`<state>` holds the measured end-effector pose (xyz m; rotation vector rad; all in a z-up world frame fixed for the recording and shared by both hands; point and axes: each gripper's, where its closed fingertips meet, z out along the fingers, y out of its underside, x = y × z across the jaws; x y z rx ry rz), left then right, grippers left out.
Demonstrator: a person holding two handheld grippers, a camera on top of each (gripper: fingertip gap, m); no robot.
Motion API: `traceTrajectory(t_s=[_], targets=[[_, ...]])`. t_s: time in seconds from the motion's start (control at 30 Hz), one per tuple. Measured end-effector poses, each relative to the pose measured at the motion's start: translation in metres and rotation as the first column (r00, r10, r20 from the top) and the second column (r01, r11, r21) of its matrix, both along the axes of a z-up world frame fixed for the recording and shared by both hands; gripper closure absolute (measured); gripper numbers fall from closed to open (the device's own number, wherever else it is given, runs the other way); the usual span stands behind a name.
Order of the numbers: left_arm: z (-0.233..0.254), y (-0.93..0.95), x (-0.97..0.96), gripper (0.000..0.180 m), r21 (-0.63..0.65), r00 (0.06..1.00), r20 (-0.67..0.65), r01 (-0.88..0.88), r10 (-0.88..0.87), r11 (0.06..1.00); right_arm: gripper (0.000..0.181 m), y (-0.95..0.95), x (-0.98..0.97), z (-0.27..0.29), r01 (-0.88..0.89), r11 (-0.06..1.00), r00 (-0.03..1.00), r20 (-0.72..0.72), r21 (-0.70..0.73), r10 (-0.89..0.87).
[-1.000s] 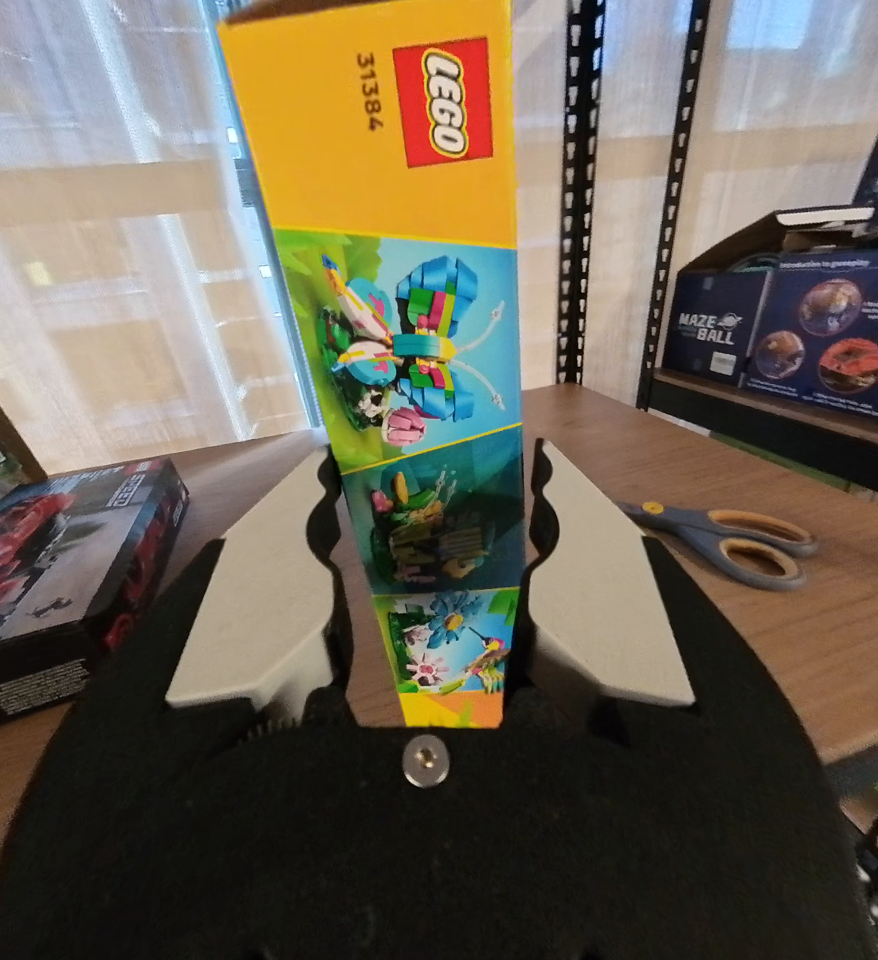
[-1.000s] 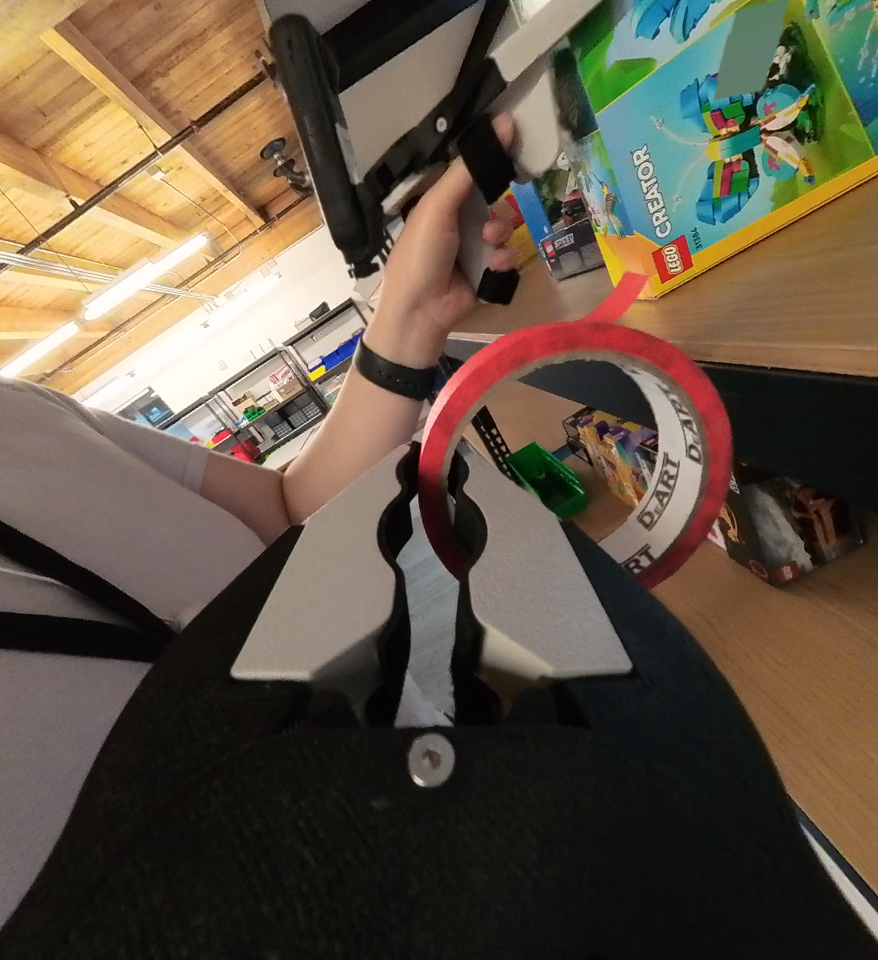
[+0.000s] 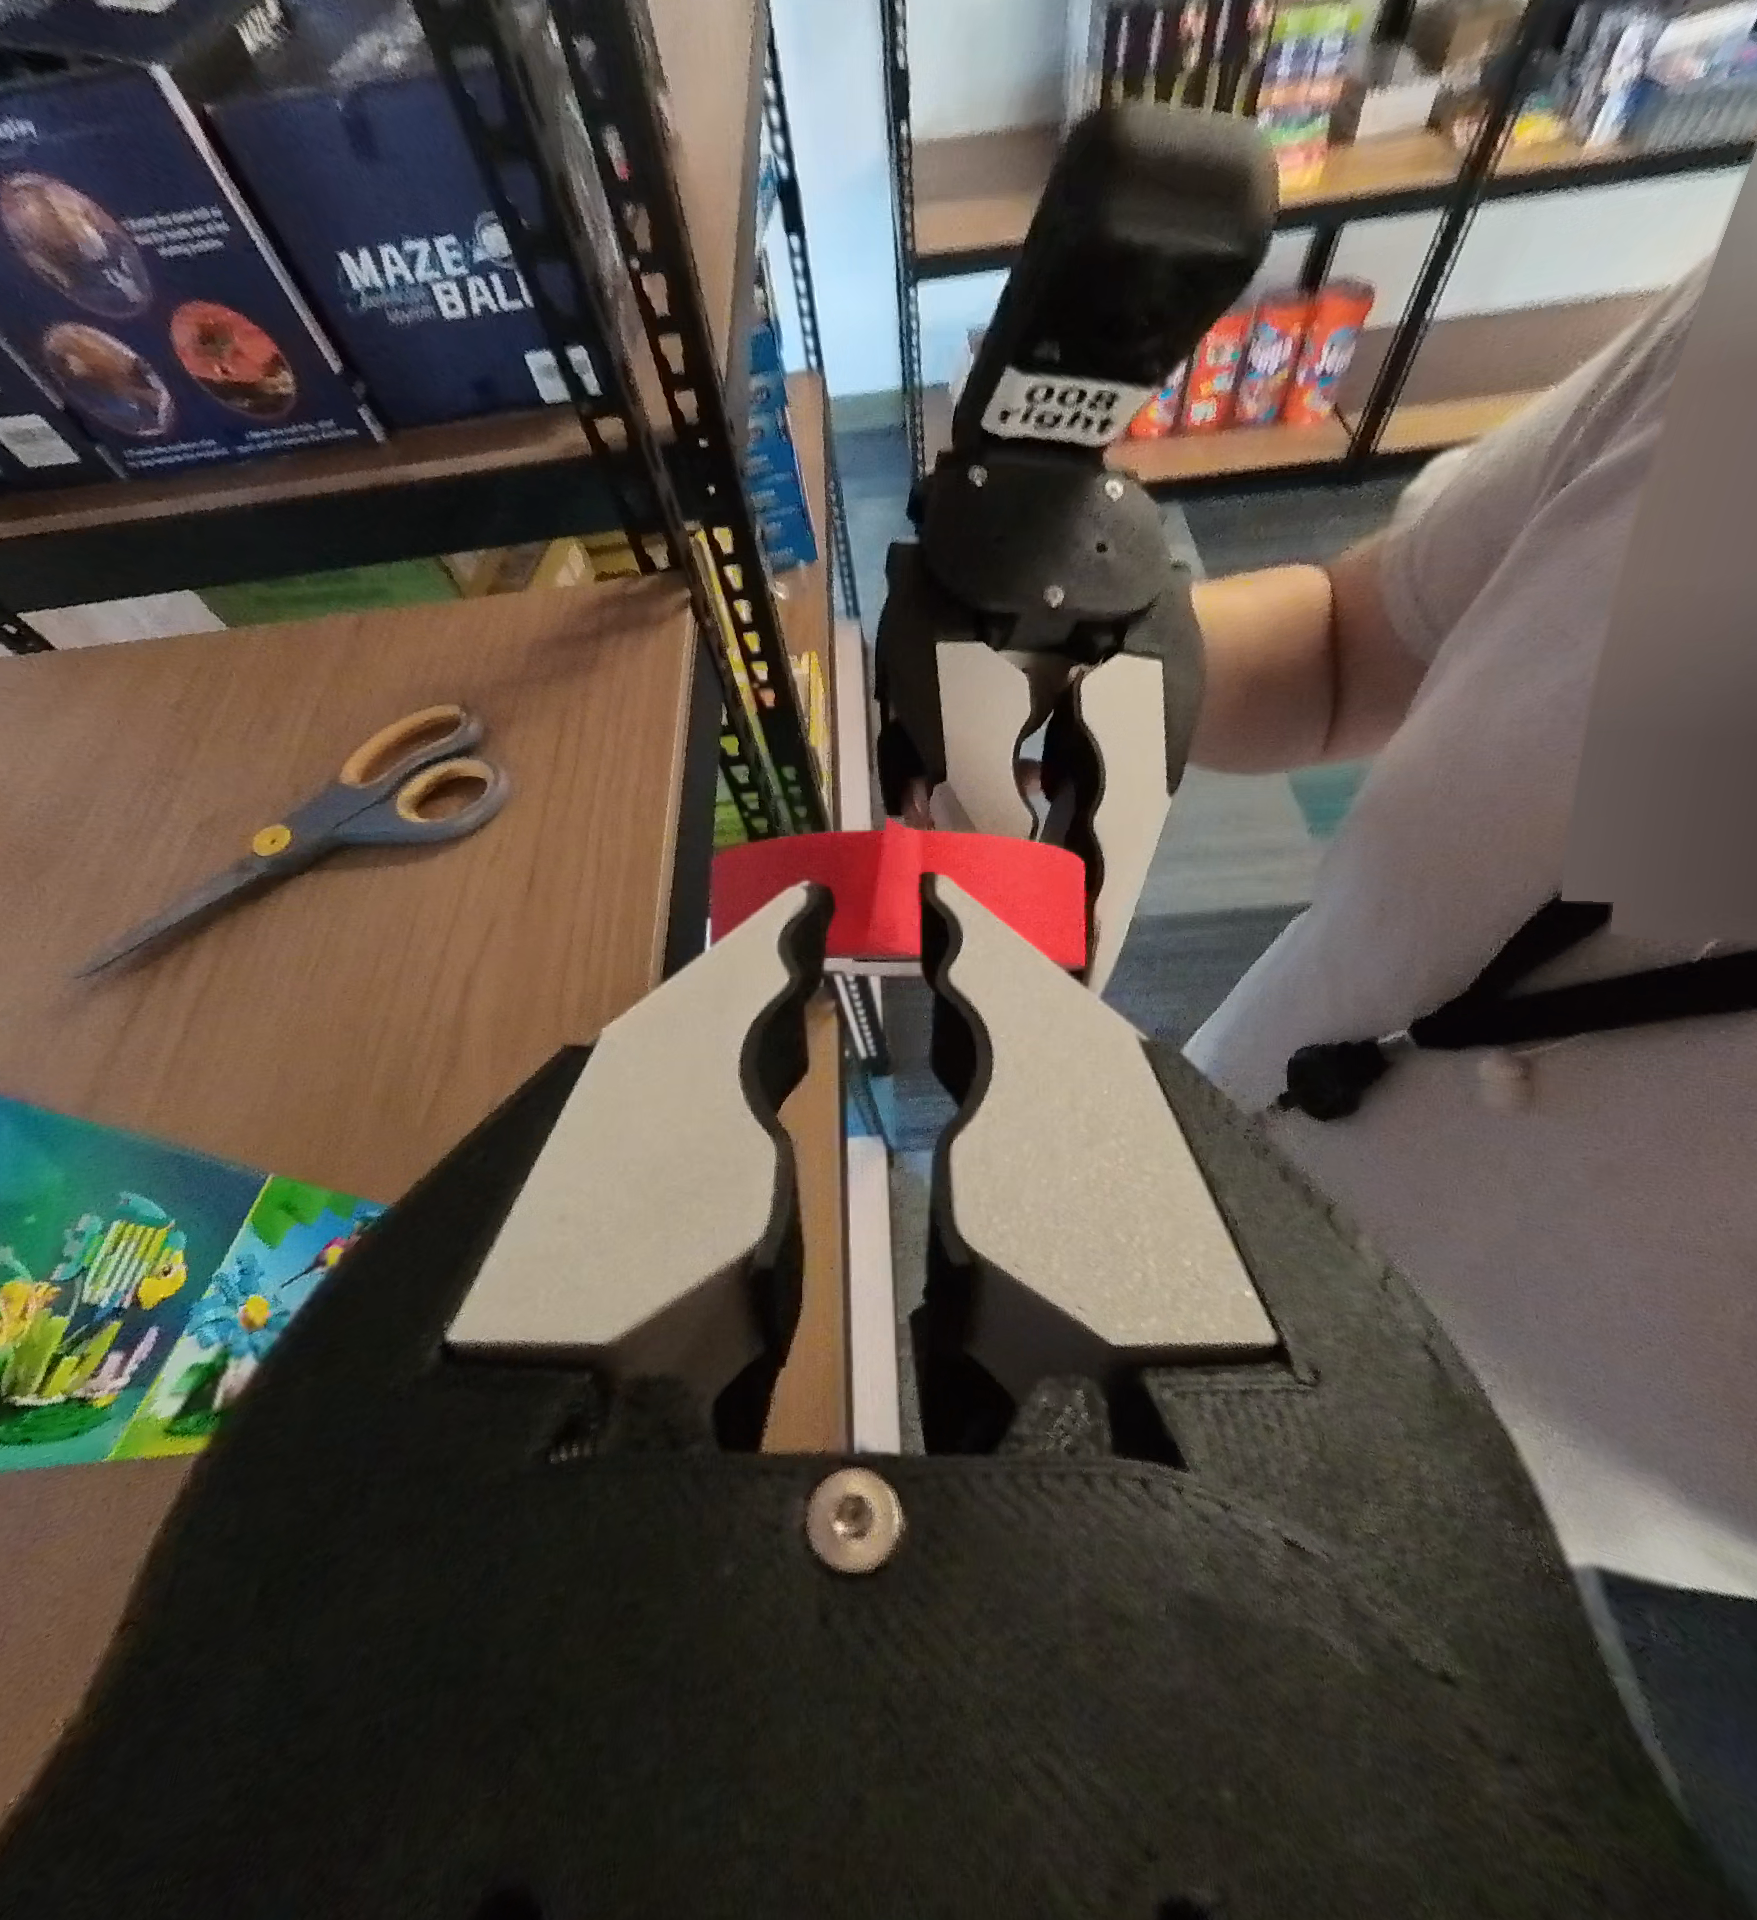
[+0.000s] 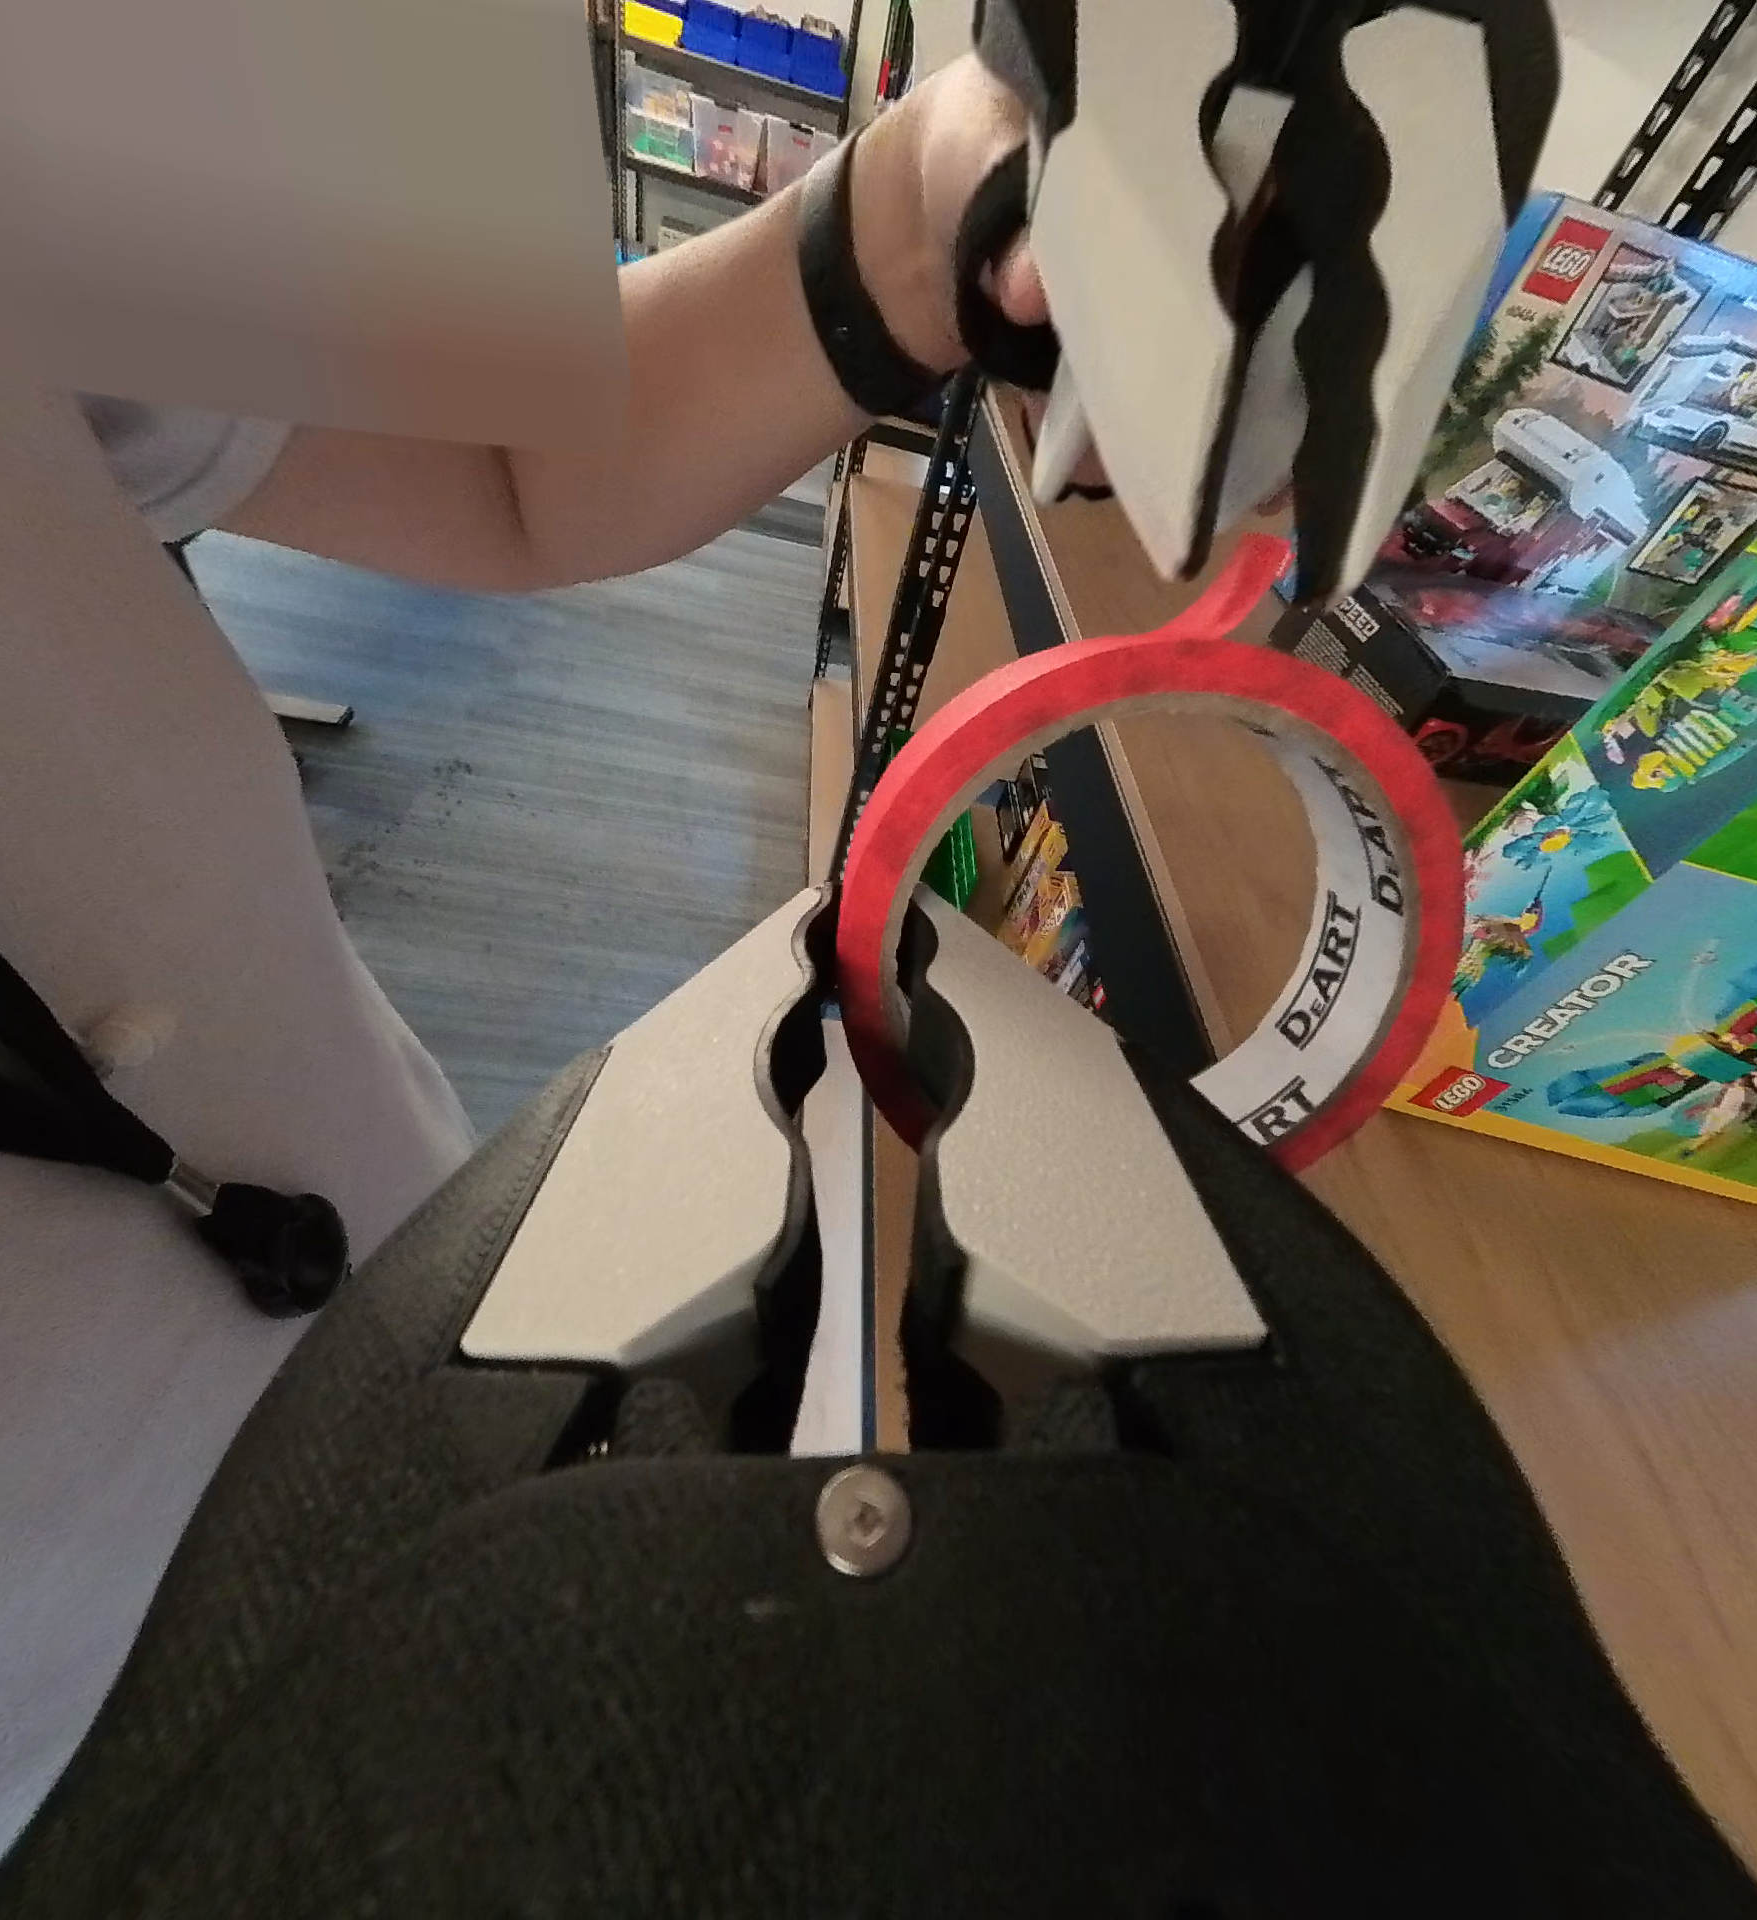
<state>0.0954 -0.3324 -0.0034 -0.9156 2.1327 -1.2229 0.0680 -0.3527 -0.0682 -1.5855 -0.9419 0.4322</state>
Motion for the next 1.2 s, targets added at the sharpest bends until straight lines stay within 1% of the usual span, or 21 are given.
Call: traceTrajectory(t_s=[0.1, 0.2, 0.27, 0.4, 0.5, 0.73, 0.83, 0.9, 0.97, 1.0, 1.1, 1.2], targets=[[-0.004, -0.005, 0.000, 0.180, 0.022, 0.999, -0.034, 0.043, -0.042, 0.999, 0.173, -0.001, 0.000, 0.001, 0.009, 1.000, 1.000, -0.012, -0.002, -0.009], [-0.001, -0.007, 0.000, 0.180, 0.012, 0.997, -0.037, 0.072, -0.072, 0.997, 0.173, 0.000, 0.003, 0.000, 0.031, 0.999, 0.999, -0.029, -0.007, -0.032], [0.001, -0.004, 0.002, 0.180, 0.033, 0.998, -0.017, 0.064, -0.063, 0.997, 0.173, 0.001, 0.004, 0.004, 0.037, 0.999, 0.996, -0.082, -0.021, -0.038], [0.008, 0.006, 0.006, 0.180, 0.114, 0.999, 0.047, 0.016, -0.022, 0.993, 0.172, 0.009, 0.004, 0.014, 0.023, 0.989, 0.956, -0.286, -0.148, -0.065], [0.013, 0.015, 0.001, 0.180, 0.161, 0.999, 0.051, 0.003, -0.011, 0.987, 0.172, 0.016, -0.003, 0.021, -0.031, 0.977, 0.899, -0.433, -0.212, -0.066], [0.029, 0.042, -0.021, 0.180, 0.218, 0.996, 0.055, 0.053, -0.066, 0.974, 0.170, 0.053, -0.018, 0.029, -0.012, 0.950, 0.825, -0.540, -0.311, -0.166], [0.036, 0.059, -0.030, 0.180, 0.250, 0.995, 0.032, 0.081, -0.092, 0.965, 0.169, 0.074, -0.026, 0.032, 0.001, 0.929, 0.796, -0.562, -0.371, -0.225], [0.045, 0.068, -0.036, 0.180, 0.250, 0.993, -0.001, 0.112, -0.115, 0.962, 0.169, 0.081, -0.035, 0.042, -0.043, 0.924, 0.757, -0.616, -0.380, -0.218], [0.055, 0.075, -0.040, 0.180, 0.239, 0.989, -0.054, 0.144, -0.135, 0.960, 0.169, 0.085, -0.045, 0.056, -0.083, 0.944, 0.731, -0.664, -0.319, -0.160], [0.061, 0.076, -0.041, 0.180, 0.224, 0.986, -0.082, 0.162, -0.147, 0.961, 0.169, 0.086, -0.049, 0.062, -0.084, 0.966, 0.738, -0.666, -0.247, -0.106], [0.078, 0.083, -0.040, 0.180, 0.215, 0.979, -0.116, 0.188, -0.166, 0.958, 0.165, 0.095, -0.051, 0.076, 0.013, 0.999, 0.745, -0.666, -0.042, -0.038], [0.090, 0.087, -0.036, 0.180, 0.191, 0.973, -0.142, 0.205, -0.179, 0.960, 0.161, 0.098, -0.052, 0.087, 0.094, 0.985, 0.766, -0.643, 0.143, 0.021]])
